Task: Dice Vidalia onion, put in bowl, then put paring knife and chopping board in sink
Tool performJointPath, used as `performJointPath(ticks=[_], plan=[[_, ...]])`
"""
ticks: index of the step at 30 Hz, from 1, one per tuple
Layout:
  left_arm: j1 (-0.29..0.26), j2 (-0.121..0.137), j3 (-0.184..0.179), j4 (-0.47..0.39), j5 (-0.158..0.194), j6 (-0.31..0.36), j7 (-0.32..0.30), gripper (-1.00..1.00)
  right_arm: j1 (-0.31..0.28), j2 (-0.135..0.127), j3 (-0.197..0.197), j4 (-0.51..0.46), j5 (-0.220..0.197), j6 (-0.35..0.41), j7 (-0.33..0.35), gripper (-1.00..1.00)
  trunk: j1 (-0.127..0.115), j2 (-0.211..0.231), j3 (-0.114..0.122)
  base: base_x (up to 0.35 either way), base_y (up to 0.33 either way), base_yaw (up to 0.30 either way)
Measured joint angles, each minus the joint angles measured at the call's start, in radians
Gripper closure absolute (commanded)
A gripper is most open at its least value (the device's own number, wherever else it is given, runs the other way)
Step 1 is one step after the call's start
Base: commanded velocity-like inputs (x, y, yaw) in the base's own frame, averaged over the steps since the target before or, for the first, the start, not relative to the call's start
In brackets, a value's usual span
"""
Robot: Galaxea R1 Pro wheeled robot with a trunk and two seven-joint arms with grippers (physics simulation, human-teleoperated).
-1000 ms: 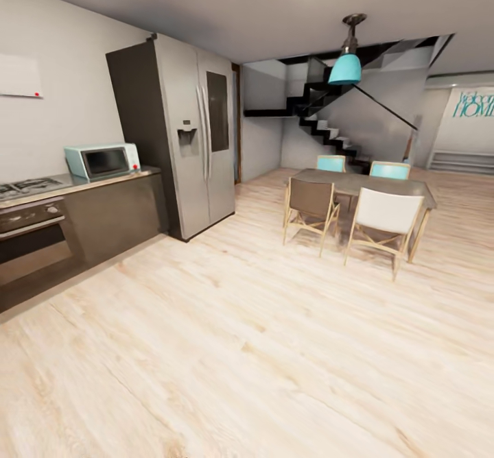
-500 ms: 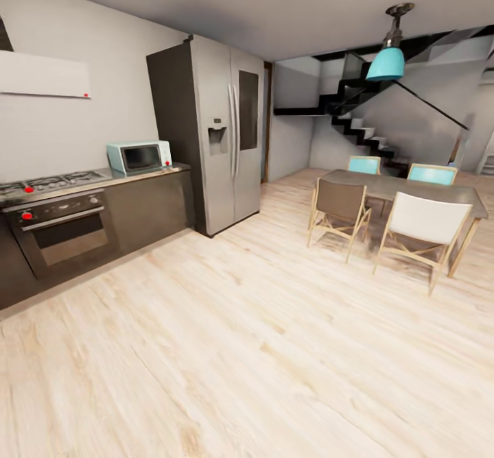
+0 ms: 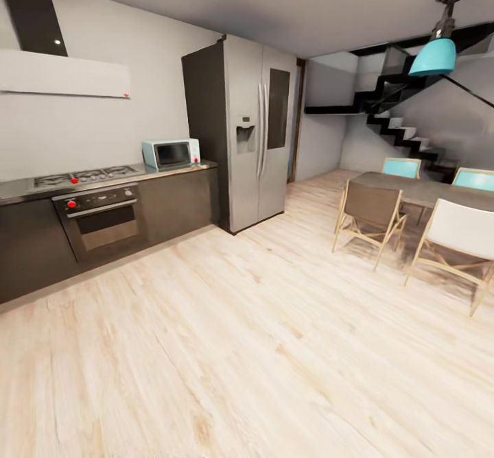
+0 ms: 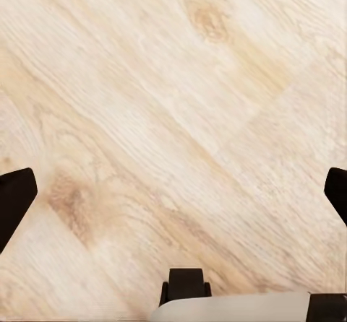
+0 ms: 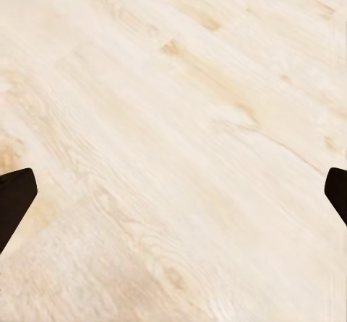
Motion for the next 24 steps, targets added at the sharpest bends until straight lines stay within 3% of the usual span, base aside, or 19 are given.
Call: performJointPath(ticks=[24], plan=[[0.000,0.000,0.000,-0.001,0.000,0.000,0.000,-1.00,0.000,0.002,0.000,0.041,0.000,-0.002,0.000,-1.00,0.000,0.000,-0.009,0.006,-0.038,0.275]])
